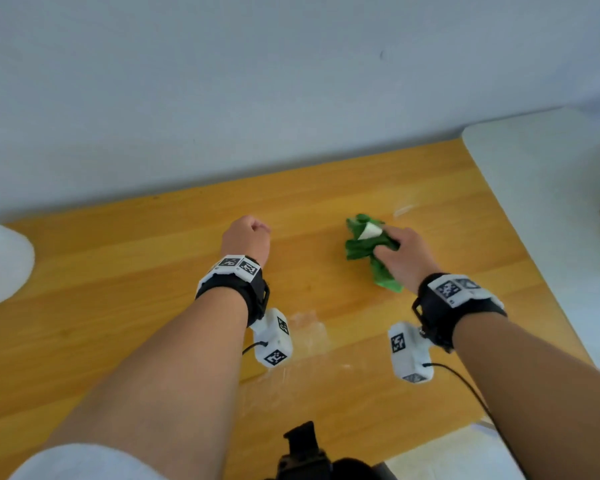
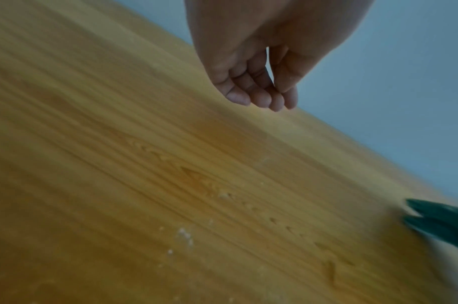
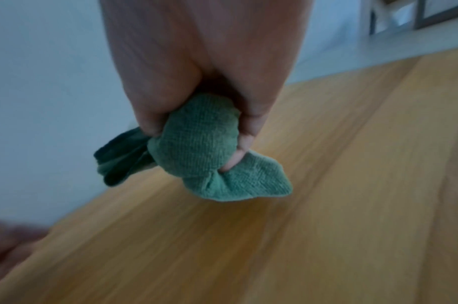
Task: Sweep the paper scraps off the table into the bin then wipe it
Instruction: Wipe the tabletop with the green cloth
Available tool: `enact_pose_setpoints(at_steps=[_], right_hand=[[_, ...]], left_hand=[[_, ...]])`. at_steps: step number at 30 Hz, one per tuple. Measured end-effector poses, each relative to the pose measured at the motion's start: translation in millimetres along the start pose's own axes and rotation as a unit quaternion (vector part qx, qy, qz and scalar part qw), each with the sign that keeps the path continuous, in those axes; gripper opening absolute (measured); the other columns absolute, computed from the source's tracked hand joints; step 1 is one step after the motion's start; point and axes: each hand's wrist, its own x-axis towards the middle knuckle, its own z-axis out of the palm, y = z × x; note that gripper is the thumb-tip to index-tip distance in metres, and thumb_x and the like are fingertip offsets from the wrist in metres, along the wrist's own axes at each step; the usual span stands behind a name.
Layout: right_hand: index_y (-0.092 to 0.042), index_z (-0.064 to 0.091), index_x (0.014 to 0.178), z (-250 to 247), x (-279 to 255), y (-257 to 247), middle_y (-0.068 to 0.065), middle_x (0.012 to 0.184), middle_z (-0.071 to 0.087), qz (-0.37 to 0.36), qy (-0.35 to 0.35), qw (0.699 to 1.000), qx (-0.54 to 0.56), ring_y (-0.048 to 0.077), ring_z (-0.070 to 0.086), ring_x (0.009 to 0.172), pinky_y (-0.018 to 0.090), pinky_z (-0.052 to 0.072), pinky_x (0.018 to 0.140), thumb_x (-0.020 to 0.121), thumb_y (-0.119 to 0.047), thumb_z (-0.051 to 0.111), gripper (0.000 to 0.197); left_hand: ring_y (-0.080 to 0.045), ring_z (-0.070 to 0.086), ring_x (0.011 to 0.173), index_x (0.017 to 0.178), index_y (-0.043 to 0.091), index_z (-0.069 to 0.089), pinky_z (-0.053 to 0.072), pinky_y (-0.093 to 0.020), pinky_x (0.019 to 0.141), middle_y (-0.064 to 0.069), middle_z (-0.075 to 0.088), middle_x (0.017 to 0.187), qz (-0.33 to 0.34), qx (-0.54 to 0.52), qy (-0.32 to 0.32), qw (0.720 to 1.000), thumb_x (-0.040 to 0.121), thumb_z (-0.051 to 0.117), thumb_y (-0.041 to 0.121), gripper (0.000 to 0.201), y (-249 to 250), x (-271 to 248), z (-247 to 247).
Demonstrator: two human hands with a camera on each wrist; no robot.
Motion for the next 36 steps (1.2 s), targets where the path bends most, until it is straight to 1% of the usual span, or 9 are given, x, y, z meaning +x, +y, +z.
enact_pose_setpoints(at_steps=[4,10,13,18,22,26,31,33,36], right_hand=[[-0.02,0.059,0.129,-54.4,47.3,35.4,0.009,0.096,0.067,0.038,0.088,0.995,-0.031,0.03,0.064,0.081,0.031,0.051,0.066,0.089,-0.016,0.053,0.041],[-0.016,0.053,0.133,-109.3,99.8,75.8,0.024,0.124,0.05,0.108,0.167,0.97,-0.142,0.035,0.053,0.085,0.042,0.048,0.086,0.09,-0.021,0.047,0.043],[-0.008,0.051,0.128,-123.8,121.6,85.4,0.025,0.129,0.044,0.152,0.167,0.961,-0.16,0.042,0.055,0.095,0.044,0.044,0.09,0.093,-0.021,0.044,0.039],[0.0,0.053,0.12,-117.2,144.1,84.8,0.029,0.131,0.045,0.142,0.124,0.961,-0.203,0.04,0.055,0.099,0.042,0.043,0.09,0.095,-0.02,0.038,0.036],[-0.002,0.053,0.123,-106.8,145.2,74.2,0.028,0.132,0.045,0.048,0.105,0.967,-0.229,0.041,0.055,0.103,0.039,0.043,0.088,0.094,-0.017,0.042,0.034],[-0.008,0.037,0.147,-80.4,138.7,53.7,0.021,0.15,0.033,-0.03,0.032,0.964,-0.261,0.037,0.046,0.127,0.041,0.041,0.102,0.098,-0.024,0.042,0.052],[-0.013,0.031,0.151,-49.6,111.2,22.2,0.012,0.153,0.032,-0.144,-0.071,0.944,-0.287,0.03,0.041,0.134,0.037,0.038,0.107,0.097,-0.027,0.044,0.057],[-0.019,0.037,0.149,-27.2,93.5,10.6,0.006,0.15,0.038,-0.204,-0.137,0.932,-0.267,0.026,0.045,0.129,0.038,0.04,0.108,0.095,-0.027,0.048,0.055],[-0.026,0.053,0.138,10.2,61.3,-6.4,0.003,0.128,0.053,-0.257,-0.239,0.907,-0.231,0.022,0.056,0.106,0.037,0.05,0.093,0.092,-0.026,0.054,0.046]], left_hand=[[-0.01,0.052,0.058,0.089,0.02,0.067,0.04,-0.024,0.048,0.011,0.057,0.077,-0.017,-0.001,0.008,1.0,0.091,0.043,0.006,0.028,10.9,5.4,16.9],[-0.009,0.052,0.064,0.094,0.018,0.068,0.041,-0.024,0.052,0.007,0.061,0.084,-0.027,0.016,0.021,0.999,0.092,0.044,0.008,0.025,37.6,13.0,53.9],[-0.01,0.051,0.057,0.091,0.019,0.068,0.039,-0.024,0.048,0.008,0.062,0.079,-0.032,0.021,0.04,0.998,0.091,0.044,0.008,0.026,45.7,19.7,67.7],[-0.014,0.052,0.057,0.089,0.017,0.069,0.041,-0.025,0.051,0.005,0.064,0.076,-0.049,0.042,0.08,0.995,0.093,0.048,0.015,0.021,44.4,26.9,76.2],[-0.017,0.054,0.06,0.09,0.018,0.069,0.048,-0.029,0.058,-0.001,0.069,0.081,-0.079,0.026,0.101,0.991,0.095,0.05,0.022,0.02,46.0,29.8,81.9],[-0.012,0.051,0.056,0.091,0.017,0.069,0.041,-0.023,0.049,0.0,0.07,0.082,-0.083,0.023,0.114,0.99,0.095,0.051,0.022,0.02,45.4,29.4,84.4],[-0.013,0.052,0.056,0.094,0.016,0.071,0.037,-0.022,0.048,-0.002,0.071,0.086,-0.082,0.01,0.116,0.99,0.094,0.051,0.021,0.021,45.8,24.1,79.2],[-0.014,0.051,0.057,0.095,0.016,0.071,0.036,-0.023,0.048,-0.003,0.071,0.086,-0.084,0.002,0.125,0.989,0.094,0.049,0.019,0.022,46.9,20.0,75.7],[-0.016,0.053,0.064,0.095,0.017,0.072,0.035,-0.024,0.049,0.0,0.069,0.088,-0.088,0.005,0.147,0.985,0.094,0.049,0.017,0.022,45.8,13.6,65.4]])
